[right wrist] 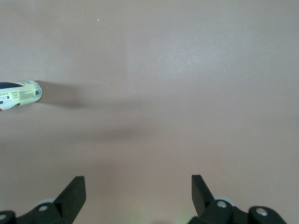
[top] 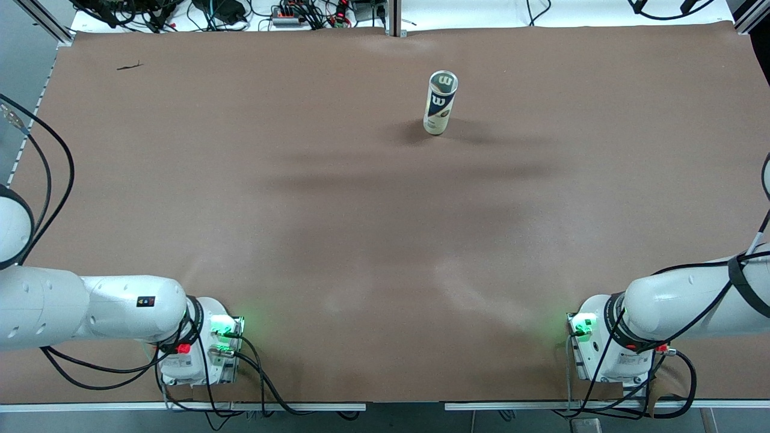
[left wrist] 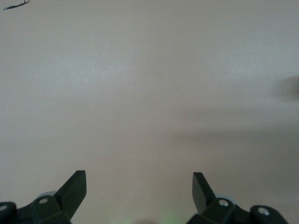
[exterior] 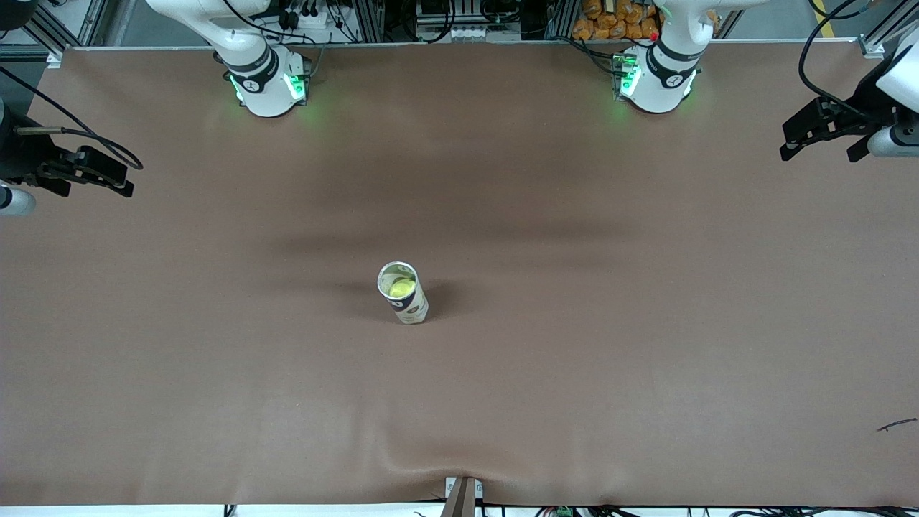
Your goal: Insert tennis ball vertically with right arm
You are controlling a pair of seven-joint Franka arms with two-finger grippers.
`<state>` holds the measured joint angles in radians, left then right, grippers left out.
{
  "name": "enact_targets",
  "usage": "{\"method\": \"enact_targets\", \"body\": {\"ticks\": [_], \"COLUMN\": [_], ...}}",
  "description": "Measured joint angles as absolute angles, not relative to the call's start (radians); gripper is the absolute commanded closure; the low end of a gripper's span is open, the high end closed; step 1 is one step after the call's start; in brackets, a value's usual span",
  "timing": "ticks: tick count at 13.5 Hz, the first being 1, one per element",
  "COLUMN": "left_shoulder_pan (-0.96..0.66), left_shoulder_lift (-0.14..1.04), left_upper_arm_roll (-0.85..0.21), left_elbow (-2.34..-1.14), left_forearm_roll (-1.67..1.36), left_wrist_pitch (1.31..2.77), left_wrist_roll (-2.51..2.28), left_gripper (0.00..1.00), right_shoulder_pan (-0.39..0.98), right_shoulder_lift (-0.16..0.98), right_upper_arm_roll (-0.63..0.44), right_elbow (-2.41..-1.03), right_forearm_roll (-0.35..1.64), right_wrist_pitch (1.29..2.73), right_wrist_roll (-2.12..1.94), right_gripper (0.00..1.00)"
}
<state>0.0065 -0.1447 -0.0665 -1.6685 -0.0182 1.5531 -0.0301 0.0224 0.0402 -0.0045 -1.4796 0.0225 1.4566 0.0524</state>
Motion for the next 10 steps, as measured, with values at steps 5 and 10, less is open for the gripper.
{"method": "enact_targets", "body": {"ticks": [5, 10], "left_shoulder_pan": [0.006, 0.007], "left_shoulder_lift": [-0.143, -0.140], "left_upper_arm_roll": [-0.065, -0.064], "left_elbow": [-1.657, -1.657], "left_forearm_roll": [-0.018, -0.018], "left_wrist_pitch": [1.553, 1.553], "left_wrist_roll": [-0.030, -0.030], "left_gripper": [0.00, 0.00], "right_shoulder_pan": [0.022, 0.022], "right_shoulder_lift": [0.040, 0.040], "right_upper_arm_roll": [-0.005, -0.005], "right_elbow": [-1.482, -1.484], "right_forearm_roll": [0.022, 0.022], "right_wrist_pitch": [1.457, 1.458], "right_wrist_roll": [0.052, 0.052], "right_gripper": [0.00, 0.00]}}
